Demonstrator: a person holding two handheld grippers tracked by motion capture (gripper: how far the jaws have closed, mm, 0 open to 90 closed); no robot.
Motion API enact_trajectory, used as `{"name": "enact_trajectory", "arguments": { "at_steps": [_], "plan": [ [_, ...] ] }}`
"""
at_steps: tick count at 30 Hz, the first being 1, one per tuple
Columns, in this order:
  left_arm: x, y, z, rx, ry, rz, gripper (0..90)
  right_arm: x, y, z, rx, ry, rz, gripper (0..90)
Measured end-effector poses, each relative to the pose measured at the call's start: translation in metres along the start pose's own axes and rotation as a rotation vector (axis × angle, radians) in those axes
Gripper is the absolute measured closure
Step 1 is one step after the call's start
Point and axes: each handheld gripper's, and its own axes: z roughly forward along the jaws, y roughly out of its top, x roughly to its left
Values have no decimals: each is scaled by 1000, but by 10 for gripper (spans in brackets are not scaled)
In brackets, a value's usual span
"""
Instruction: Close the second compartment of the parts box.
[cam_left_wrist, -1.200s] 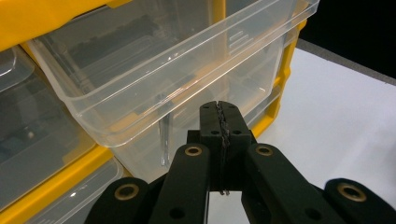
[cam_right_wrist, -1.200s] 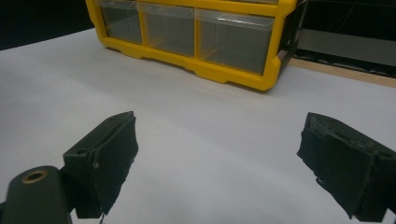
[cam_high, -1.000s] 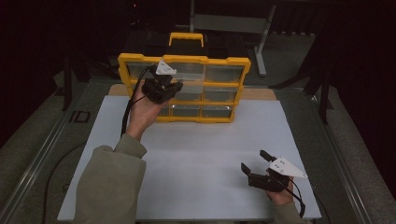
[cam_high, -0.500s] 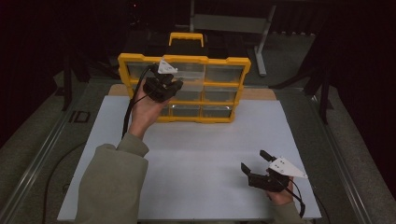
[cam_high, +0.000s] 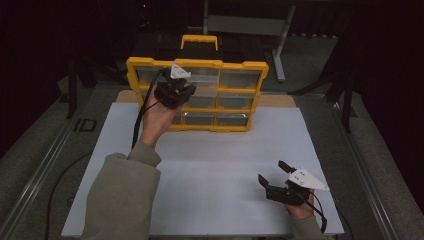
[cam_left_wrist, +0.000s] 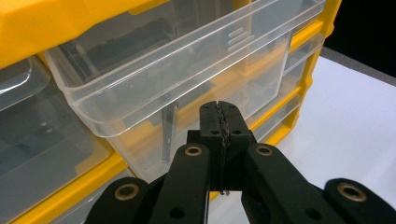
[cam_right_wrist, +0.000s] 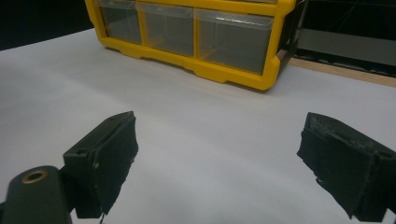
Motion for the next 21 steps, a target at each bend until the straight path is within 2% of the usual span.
{"name": "enact_trajectory", "arguments": {
  "at_steps": [21],
  "plan": [
    [2,1,5,-10,20,-18,900,0,0,0,0,0,-2,110]
  ]
}}
